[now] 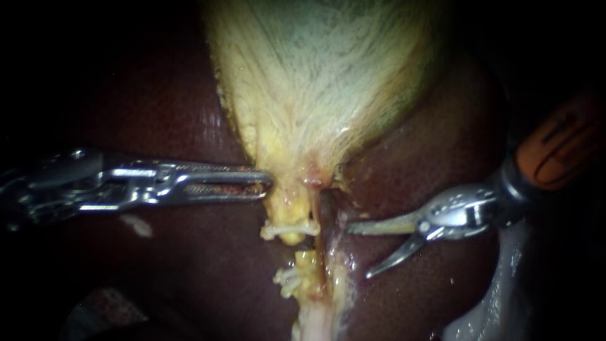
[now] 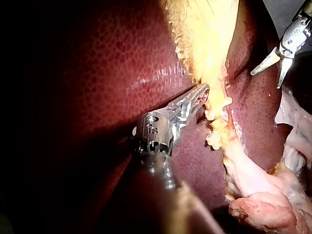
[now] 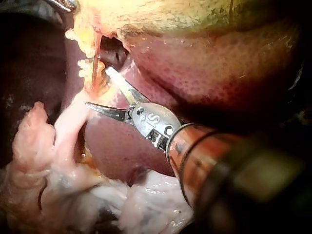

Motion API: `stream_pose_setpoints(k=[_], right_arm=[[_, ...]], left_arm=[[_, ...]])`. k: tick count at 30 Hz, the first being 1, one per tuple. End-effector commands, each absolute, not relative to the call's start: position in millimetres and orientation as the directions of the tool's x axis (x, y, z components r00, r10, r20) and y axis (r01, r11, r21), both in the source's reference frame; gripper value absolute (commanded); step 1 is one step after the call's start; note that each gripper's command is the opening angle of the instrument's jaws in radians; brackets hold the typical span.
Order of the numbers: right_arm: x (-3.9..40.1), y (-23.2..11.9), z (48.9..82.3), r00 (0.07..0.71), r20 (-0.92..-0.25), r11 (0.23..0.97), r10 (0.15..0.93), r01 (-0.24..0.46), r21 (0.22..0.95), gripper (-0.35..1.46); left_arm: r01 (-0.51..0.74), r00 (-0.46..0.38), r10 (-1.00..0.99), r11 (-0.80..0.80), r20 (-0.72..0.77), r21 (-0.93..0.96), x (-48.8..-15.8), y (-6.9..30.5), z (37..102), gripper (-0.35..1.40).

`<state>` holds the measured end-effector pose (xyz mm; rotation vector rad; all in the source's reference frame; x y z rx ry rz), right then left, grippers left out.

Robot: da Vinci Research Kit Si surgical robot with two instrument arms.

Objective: Go back from the cut left tube

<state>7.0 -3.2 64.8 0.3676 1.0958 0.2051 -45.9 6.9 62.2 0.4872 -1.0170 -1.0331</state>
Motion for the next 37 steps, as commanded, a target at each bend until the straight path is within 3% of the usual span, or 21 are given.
stream_pose_setpoints(k=[1, 25, 37], right_arm=[[6.7, -3.0, 64.7, 0.454, -0.826, 0.925, 0.333, 0.011, 0.379, 1.43], [6.3, -2.7, 64.9, 0.461, -0.830, 0.935, 0.312, 0.006, 0.355, 1.43], [6.3, -2.6, 64.9, 0.461, -0.830, 0.935, 0.312, 0.006, 0.355, 1.43]], left_arm=[[0.471, 0.139, -0.878, 0.465, 0.458, 0.750, -45.8, 6.9, 62.2, -0.35], [0.454, 0.158, -0.877, 0.473, 0.454, 0.755, -49.4, 4.1, 64.3, -0.35], [0.453, 0.160, -0.879, 0.470, 0.449, 0.758, -49.7, 3.9, 64.5, -0.35]])
